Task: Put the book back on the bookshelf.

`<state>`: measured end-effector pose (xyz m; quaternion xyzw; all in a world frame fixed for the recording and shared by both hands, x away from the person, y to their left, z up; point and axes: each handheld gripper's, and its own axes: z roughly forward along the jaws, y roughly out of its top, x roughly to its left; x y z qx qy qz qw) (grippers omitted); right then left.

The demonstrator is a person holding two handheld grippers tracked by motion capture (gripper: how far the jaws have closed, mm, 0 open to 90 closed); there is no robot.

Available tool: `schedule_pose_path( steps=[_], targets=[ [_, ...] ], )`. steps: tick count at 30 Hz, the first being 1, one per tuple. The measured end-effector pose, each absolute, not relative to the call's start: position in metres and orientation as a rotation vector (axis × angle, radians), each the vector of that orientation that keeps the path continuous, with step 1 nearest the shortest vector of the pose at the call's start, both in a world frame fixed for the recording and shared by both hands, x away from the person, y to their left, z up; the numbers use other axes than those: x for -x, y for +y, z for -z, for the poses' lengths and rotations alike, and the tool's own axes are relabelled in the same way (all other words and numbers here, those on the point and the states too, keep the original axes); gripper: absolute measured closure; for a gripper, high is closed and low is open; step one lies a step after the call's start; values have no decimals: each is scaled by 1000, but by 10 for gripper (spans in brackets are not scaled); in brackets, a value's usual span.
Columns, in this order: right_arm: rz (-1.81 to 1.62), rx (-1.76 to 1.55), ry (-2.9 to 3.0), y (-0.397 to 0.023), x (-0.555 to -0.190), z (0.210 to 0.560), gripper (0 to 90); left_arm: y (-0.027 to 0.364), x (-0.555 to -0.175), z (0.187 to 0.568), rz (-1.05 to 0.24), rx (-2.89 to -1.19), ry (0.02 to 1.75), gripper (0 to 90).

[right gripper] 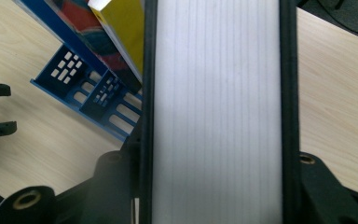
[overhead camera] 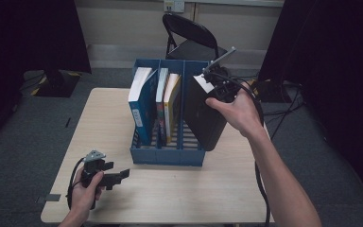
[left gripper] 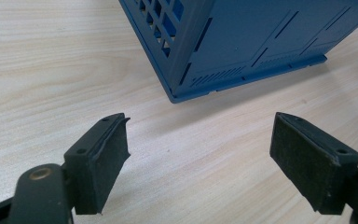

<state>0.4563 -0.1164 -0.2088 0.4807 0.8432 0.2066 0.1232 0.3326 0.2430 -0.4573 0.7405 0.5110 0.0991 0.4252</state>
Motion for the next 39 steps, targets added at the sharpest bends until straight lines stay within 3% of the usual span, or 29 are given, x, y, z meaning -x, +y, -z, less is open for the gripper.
schedule_pose_path(
  steps=[39],
  targets=[
    [-550,-1546,2397,-100,-485,212,533,244,-334,457,-237,-1849,1278,190]
  ],
)
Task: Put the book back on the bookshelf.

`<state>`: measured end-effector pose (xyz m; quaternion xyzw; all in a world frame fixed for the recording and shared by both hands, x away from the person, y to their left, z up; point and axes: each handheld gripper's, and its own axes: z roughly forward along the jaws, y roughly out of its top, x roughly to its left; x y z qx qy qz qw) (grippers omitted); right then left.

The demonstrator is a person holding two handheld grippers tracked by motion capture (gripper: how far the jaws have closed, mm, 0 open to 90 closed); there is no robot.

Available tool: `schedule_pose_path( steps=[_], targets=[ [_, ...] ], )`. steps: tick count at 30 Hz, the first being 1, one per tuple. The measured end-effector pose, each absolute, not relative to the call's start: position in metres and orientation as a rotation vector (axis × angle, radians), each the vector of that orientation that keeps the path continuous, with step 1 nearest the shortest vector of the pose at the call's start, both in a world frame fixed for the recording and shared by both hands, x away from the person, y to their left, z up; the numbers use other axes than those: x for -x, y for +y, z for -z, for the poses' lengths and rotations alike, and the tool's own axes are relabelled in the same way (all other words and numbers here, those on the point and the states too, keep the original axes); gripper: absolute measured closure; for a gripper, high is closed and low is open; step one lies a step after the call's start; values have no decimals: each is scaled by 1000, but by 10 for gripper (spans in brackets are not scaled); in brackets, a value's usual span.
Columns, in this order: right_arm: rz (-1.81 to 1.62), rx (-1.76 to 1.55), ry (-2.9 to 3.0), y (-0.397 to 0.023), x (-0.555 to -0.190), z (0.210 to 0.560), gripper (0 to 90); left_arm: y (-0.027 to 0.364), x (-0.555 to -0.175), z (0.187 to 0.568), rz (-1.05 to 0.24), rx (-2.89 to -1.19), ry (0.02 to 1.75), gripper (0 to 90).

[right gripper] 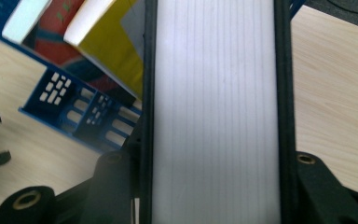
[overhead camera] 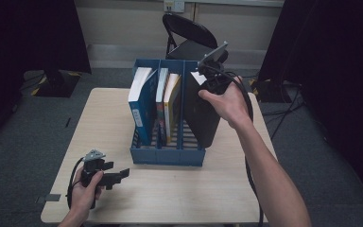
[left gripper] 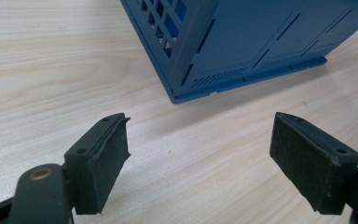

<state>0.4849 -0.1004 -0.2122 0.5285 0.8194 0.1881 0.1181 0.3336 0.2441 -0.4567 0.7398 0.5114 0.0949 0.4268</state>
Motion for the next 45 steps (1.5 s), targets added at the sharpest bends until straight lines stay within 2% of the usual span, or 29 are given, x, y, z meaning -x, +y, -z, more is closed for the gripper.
schedule_pose_path(
  steps=[28,45],
  targets=[
    [-495,-1787,2228,-71,-534,241,532,242,-332,456,-264,-1865,1259,189],
    [-501,-1787,2196,-68,-533,292,531,241,-334,458,-250,-1873,1263,189]
  ],
)
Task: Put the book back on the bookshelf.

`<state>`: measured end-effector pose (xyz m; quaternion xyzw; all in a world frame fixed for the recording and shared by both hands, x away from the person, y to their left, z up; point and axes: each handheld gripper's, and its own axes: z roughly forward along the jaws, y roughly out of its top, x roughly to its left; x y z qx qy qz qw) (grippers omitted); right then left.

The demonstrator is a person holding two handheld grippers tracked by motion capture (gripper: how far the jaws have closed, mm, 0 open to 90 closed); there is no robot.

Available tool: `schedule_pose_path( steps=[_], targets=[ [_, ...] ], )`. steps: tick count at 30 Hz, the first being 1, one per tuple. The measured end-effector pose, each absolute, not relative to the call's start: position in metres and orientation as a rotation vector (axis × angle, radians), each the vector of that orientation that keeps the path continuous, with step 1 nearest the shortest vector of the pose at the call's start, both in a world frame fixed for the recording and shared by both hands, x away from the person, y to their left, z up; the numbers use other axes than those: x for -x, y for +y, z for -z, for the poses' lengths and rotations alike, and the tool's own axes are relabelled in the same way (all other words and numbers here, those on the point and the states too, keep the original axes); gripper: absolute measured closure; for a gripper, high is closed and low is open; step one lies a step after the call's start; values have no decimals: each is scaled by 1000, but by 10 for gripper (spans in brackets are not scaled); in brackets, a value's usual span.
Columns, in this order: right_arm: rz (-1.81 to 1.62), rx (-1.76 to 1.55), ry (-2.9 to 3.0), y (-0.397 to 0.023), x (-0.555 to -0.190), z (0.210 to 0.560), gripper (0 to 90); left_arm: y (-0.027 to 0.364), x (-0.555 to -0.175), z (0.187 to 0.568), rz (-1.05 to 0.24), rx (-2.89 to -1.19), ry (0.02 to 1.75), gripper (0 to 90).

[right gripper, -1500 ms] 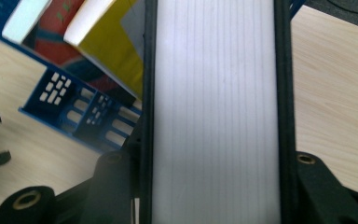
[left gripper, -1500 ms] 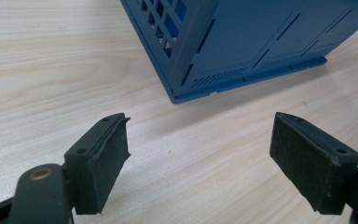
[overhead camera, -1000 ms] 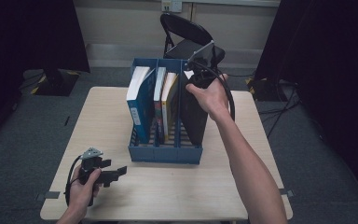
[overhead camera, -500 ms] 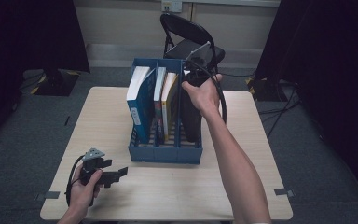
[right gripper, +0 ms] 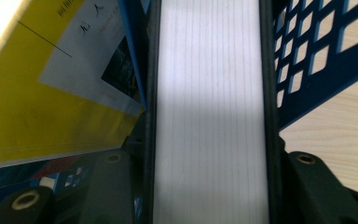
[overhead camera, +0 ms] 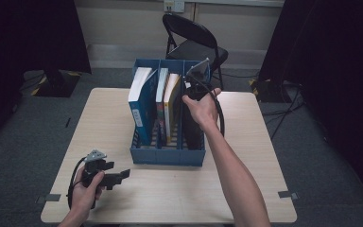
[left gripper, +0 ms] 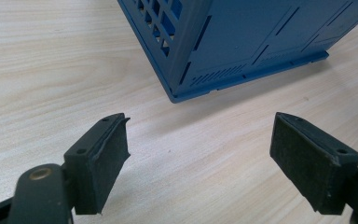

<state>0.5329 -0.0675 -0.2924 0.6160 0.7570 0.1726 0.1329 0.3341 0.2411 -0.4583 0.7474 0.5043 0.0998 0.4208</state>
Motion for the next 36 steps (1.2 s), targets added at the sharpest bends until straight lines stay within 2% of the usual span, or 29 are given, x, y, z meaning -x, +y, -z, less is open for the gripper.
schedule_pose_path(
  steps=[11,28,36],
  targets=[
    [-552,-1761,2199,-70,-522,304,507,240,-333,458,-250,-1879,1253,189],
    [-748,-1639,2287,-92,-490,311,382,241,-332,459,-251,-1873,1287,191],
    [-819,-1564,2296,-98,-470,329,340,240,-332,459,-249,-1872,1287,191]
  ],
)
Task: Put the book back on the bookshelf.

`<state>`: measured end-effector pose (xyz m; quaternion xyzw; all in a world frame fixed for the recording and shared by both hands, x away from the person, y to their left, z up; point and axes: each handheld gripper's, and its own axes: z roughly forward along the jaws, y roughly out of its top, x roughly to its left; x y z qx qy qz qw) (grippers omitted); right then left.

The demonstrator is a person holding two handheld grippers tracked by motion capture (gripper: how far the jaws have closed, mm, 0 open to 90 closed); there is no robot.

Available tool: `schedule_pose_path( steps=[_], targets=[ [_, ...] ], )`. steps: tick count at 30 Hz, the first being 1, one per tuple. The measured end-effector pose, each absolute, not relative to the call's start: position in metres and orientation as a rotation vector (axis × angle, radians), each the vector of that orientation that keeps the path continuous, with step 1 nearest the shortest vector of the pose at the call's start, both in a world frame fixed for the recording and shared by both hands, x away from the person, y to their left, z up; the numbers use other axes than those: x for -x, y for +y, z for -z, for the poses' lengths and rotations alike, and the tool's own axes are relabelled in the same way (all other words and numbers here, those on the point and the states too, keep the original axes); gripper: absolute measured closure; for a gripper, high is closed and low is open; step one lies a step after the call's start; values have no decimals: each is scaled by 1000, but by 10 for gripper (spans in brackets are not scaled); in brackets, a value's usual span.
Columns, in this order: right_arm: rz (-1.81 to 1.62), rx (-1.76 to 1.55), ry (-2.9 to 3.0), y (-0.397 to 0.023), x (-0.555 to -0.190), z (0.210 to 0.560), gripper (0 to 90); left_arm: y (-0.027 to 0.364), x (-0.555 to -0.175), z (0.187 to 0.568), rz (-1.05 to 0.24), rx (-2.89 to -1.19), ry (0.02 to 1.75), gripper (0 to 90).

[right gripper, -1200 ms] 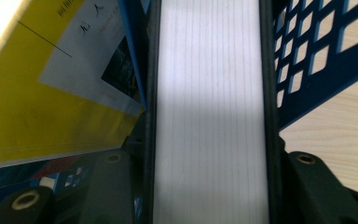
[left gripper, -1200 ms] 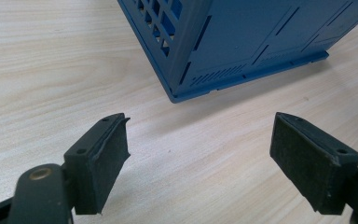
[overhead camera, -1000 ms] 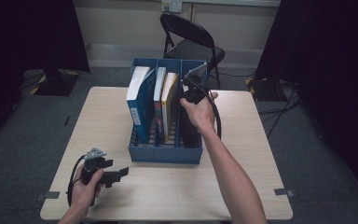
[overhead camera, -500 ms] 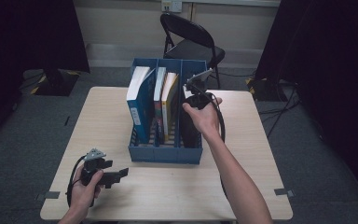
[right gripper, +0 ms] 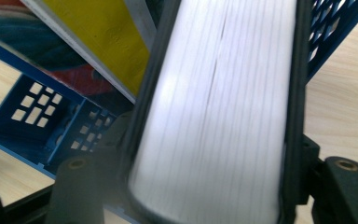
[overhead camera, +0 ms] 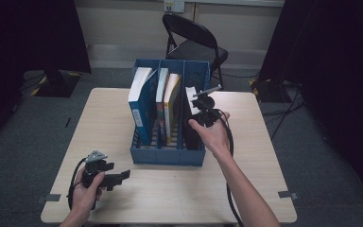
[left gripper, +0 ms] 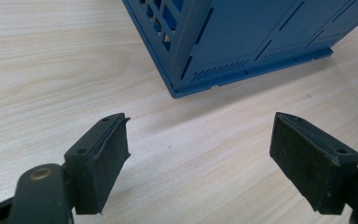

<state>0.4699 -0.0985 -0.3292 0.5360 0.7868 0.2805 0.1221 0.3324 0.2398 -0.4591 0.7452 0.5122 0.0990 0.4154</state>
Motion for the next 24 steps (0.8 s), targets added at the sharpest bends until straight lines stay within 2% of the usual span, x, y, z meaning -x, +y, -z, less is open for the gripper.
schedule_pose_path(
  steps=[6,13,17,24],
  targets=[
    [-913,-1564,2293,-108,-461,341,324,241,-332,459,-247,-1867,1288,191],
    [-1084,-1494,2285,-119,-446,357,229,242,-332,458,-251,-1864,1286,191],
    [-1145,-1438,2227,-125,-438,367,350,242,-332,458,-250,-1869,1286,190],
    [-1161,-1356,2224,-136,-433,386,484,243,-332,459,-250,-1863,1295,191]
  ],
)
